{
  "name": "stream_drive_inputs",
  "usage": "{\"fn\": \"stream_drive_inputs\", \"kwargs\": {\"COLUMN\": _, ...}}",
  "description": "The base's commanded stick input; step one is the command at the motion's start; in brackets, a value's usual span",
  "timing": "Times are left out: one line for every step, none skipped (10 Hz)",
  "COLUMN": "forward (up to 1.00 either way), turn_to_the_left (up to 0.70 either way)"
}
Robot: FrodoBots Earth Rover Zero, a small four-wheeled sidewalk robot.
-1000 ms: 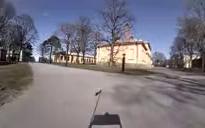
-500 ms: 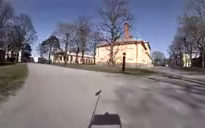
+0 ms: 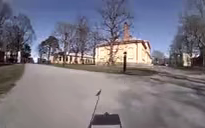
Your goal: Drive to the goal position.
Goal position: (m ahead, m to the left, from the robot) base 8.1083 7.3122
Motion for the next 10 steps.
{"fn": "stream_drive_inputs", "kwargs": {"forward": 0.85, "turn_to_the_left": 0.34}}
{"fn": "stream_drive_inputs", "kwargs": {"forward": 0.85, "turn_to_the_left": 0.34}}
{"fn": "stream_drive_inputs", "kwargs": {"forward": 0.85, "turn_to_the_left": 0.34}}
{"fn": "stream_drive_inputs", "kwargs": {"forward": 0.85, "turn_to_the_left": 0.33}}
{"fn": "stream_drive_inputs", "kwargs": {"forward": 0.85, "turn_to_the_left": 0.00}}
{"fn": "stream_drive_inputs", "kwargs": {"forward": 0.85, "turn_to_the_left": 0.00}}
{"fn": "stream_drive_inputs", "kwargs": {"forward": 0.85, "turn_to_the_left": 0.00}}
{"fn": "stream_drive_inputs", "kwargs": {"forward": 0.85, "turn_to_the_left": 0.00}}
{"fn": "stream_drive_inputs", "kwargs": {"forward": 0.85, "turn_to_the_left": 0.00}}
{"fn": "stream_drive_inputs", "kwargs": {"forward": 0.85, "turn_to_the_left": 0.00}}
